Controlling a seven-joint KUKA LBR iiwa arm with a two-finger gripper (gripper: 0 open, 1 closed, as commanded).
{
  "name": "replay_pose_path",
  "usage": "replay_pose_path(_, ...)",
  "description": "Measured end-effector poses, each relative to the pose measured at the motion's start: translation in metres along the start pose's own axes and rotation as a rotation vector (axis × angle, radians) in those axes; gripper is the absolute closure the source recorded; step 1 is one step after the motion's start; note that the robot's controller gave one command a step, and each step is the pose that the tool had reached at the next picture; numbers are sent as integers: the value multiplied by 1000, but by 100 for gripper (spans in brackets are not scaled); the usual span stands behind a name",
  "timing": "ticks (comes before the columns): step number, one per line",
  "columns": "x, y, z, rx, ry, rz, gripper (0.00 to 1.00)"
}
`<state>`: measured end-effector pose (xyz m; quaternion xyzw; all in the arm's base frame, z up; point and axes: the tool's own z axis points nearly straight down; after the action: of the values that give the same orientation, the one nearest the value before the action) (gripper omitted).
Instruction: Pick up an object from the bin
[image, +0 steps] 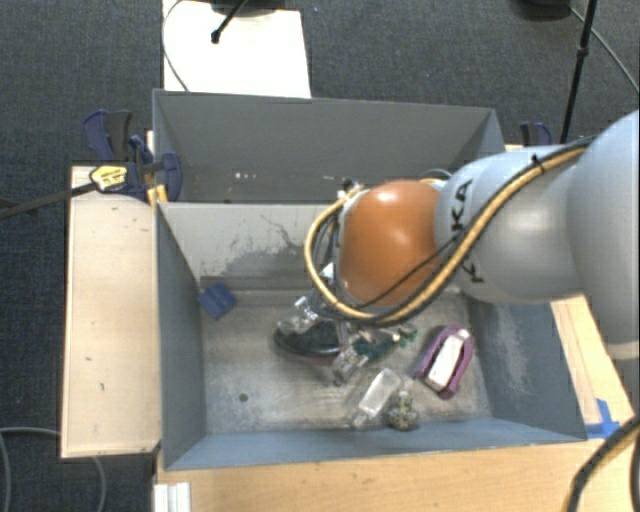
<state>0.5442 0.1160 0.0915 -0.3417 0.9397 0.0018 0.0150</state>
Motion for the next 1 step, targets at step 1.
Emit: replay_pose_path(1, 2, -34, 17, 2, 10, -21, 0)
